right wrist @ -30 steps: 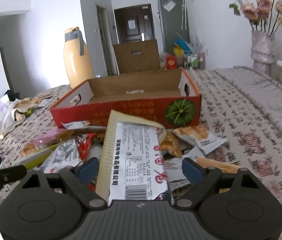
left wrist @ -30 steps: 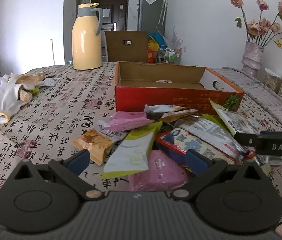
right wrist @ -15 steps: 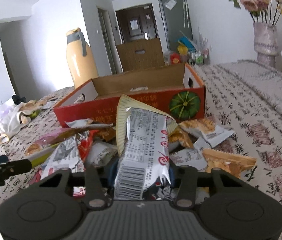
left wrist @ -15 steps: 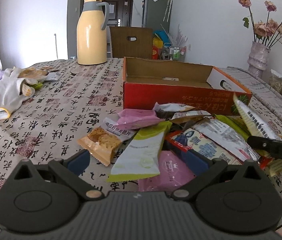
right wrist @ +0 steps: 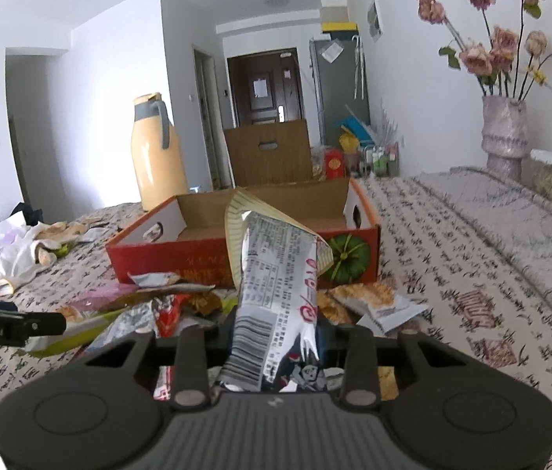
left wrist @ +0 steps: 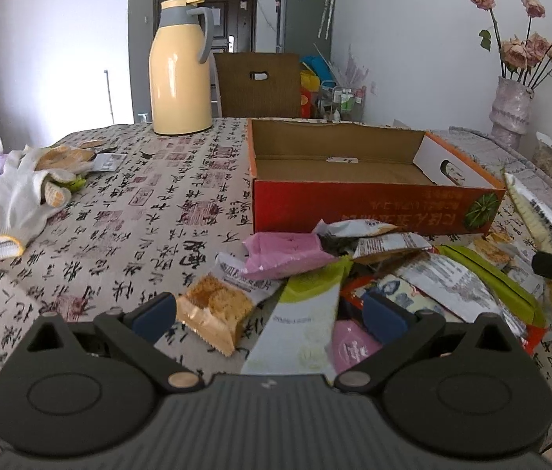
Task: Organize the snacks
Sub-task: 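Grasp the white-and-red wafer bag with the right tool while the left tool approaches the green-and-white bar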
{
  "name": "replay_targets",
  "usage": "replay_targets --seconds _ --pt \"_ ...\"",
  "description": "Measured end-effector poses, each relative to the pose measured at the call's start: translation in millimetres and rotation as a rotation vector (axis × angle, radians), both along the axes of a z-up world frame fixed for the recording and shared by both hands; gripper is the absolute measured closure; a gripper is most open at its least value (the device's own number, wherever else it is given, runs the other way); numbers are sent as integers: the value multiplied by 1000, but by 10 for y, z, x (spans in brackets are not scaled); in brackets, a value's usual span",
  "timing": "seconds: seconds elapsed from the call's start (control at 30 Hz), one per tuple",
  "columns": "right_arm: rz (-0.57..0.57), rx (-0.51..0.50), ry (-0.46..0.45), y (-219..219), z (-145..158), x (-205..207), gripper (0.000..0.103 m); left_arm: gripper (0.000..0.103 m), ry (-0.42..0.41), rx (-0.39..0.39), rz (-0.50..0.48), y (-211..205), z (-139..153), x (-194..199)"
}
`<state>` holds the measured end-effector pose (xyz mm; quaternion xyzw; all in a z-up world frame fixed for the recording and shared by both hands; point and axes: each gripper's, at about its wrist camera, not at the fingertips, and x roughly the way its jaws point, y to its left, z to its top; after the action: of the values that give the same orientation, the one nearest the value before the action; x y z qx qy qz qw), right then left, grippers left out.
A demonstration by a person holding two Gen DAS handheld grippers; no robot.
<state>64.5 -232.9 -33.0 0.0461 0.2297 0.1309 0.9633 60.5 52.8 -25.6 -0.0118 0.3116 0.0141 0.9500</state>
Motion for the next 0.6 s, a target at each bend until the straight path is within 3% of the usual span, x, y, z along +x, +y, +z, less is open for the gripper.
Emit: replay_targets --seconds 0.2,0.33,0.43,0.5,0.57,0.6 --pt "-25 -1 7 -33 -22 13 70 0 67 11 -34 0 -20 271" --pt "-37 -3 11 -40 -36 21 70 1 137 -27 -72 -6 -109 453" --pt "-43 -4 12 -43 -43 27 70 12 171 -63 -93 -4 -172 558" --pt "-44 -3 15 -39 -51 32 69 28 197 -94 -106 15 -218 605" --pt "-44 -3 17 -40 -54 34 69 34 196 -103 -106 29 -236 604" --pt "-45 -3 17 -40 -56 36 69 45 195 -113 -110 45 -232 598"
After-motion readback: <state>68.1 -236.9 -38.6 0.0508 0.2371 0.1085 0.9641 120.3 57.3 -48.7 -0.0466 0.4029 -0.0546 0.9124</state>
